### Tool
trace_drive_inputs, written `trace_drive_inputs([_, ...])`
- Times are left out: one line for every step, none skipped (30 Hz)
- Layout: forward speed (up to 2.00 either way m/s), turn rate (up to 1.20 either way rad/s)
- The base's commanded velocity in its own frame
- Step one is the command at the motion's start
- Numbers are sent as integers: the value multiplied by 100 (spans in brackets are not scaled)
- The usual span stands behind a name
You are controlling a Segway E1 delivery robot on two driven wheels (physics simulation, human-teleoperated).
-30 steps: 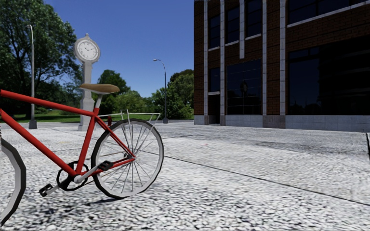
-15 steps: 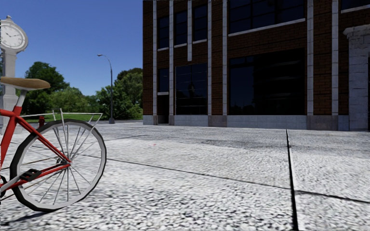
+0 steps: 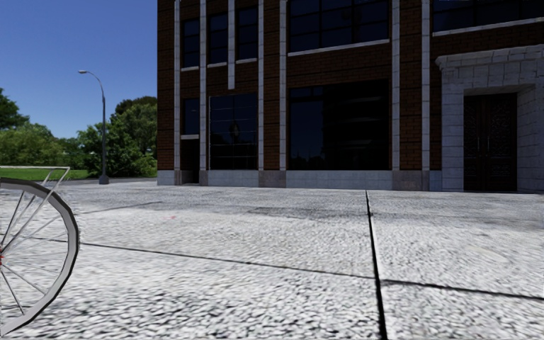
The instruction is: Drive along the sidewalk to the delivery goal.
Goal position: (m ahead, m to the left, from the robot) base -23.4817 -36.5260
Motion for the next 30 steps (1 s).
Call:
trace_drive_inputs([111, -29])
trace_drive_inputs([114, -27])
trace_drive_inputs([114, -27])
trace_drive_inputs([126, -26])
trace_drive_inputs([136, -26])
trace_drive_inputs([138, -26])
trace_drive_inputs([138, -26])
trace_drive_inputs([139, -26])
trace_drive_inputs([137, -26])
trace_drive_inputs([137, -26])
trace_drive_inputs([137, -26])
trace_drive_inputs([137, -26])
trace_drive_inputs([136, -26])
trace_drive_inputs([136, -19])
trace_drive_inputs([136, 0])
trace_drive_inputs([136, 0])
trace_drive_inputs([136, 0])
trace_drive_inputs([136, 0])
trace_drive_inputs([136, 0])
trace_drive_inputs([136, 0])
trace_drive_inputs([136, 0])
trace_drive_inputs([136, 0])
trace_drive_inputs([136, 0])
trace_drive_inputs([136, 0])
trace_drive_inputs([136, 0])
trace_drive_inputs([136, 0])
trace_drive_inputs([136, 0])
trace_drive_inputs([136, 0])
trace_drive_inputs([136, 0])
trace_drive_inputs([136, 0])
